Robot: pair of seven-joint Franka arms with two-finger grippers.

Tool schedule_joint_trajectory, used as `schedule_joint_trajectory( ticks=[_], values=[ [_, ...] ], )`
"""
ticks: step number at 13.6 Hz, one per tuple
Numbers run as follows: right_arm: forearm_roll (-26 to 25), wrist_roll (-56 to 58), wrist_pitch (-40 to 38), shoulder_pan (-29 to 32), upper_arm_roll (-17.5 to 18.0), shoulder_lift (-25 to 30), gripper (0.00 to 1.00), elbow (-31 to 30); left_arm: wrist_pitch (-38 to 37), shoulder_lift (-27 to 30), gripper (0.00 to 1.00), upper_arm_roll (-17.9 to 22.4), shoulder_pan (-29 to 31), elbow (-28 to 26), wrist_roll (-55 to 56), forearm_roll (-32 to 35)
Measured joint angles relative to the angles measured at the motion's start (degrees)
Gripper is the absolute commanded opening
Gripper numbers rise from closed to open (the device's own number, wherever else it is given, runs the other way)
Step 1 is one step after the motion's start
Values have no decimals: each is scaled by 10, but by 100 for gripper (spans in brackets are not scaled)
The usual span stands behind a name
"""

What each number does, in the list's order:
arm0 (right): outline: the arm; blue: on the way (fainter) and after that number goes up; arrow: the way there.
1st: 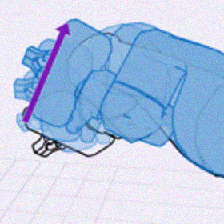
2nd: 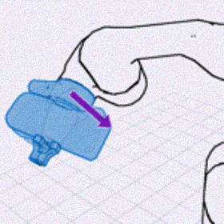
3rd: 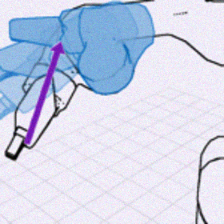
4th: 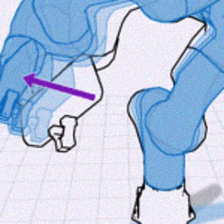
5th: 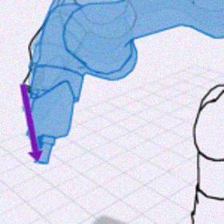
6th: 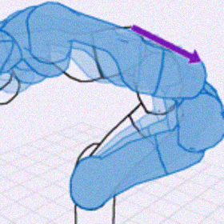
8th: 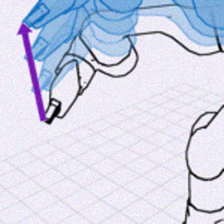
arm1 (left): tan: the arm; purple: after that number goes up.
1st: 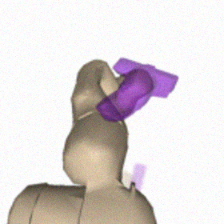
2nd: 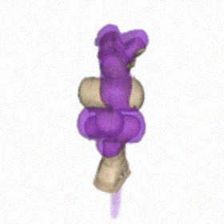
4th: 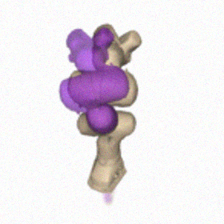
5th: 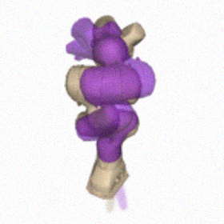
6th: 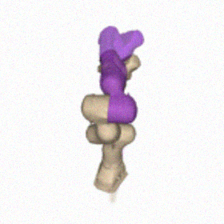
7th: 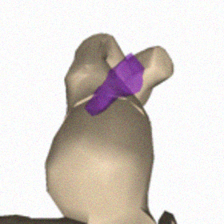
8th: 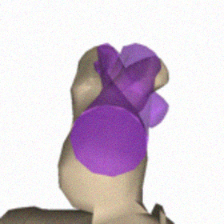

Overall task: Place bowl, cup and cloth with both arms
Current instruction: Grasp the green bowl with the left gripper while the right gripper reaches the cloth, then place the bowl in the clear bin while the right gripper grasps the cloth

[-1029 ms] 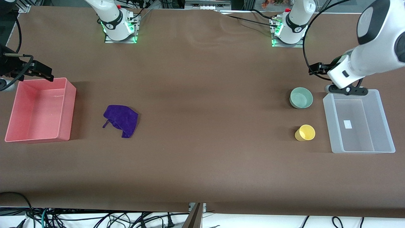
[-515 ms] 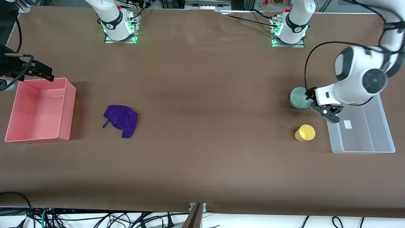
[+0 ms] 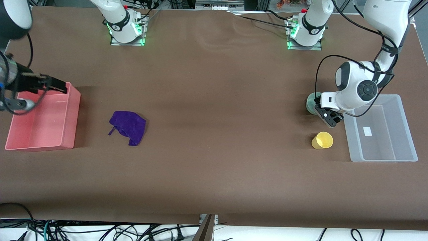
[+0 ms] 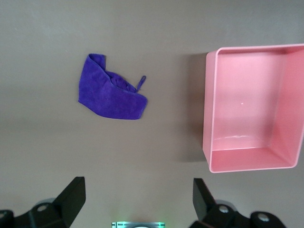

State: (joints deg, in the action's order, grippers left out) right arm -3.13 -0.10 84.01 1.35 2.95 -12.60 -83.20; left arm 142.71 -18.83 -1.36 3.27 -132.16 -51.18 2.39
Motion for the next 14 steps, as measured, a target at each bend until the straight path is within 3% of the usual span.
schedule_joint_trajectory(
  ticks=[4, 6, 10, 12, 14],
  values=[
    [1, -18, 41, -22, 1, -42, 100, -5, 1, -1, 0, -2, 0, 0, -18, 0],
    [1, -61, 132, -45, 2, -59, 100, -46, 1, -1, 0, -2, 0, 1, -37, 0],
    [1, -90, 346, -64, 2, -82, 100, -190, -16, 9, 0, -6, -4, 7, -55, 0],
    [1, -90, 425, -66, 2, -97, 100, -232, -74, 29, 0, -14, -5, 31, -55, 0],
    [1, -92, 541, -66, 2, -108, 100, -290, -182, 54, 0, -16, -4, 91, -55, 0]
  ],
)
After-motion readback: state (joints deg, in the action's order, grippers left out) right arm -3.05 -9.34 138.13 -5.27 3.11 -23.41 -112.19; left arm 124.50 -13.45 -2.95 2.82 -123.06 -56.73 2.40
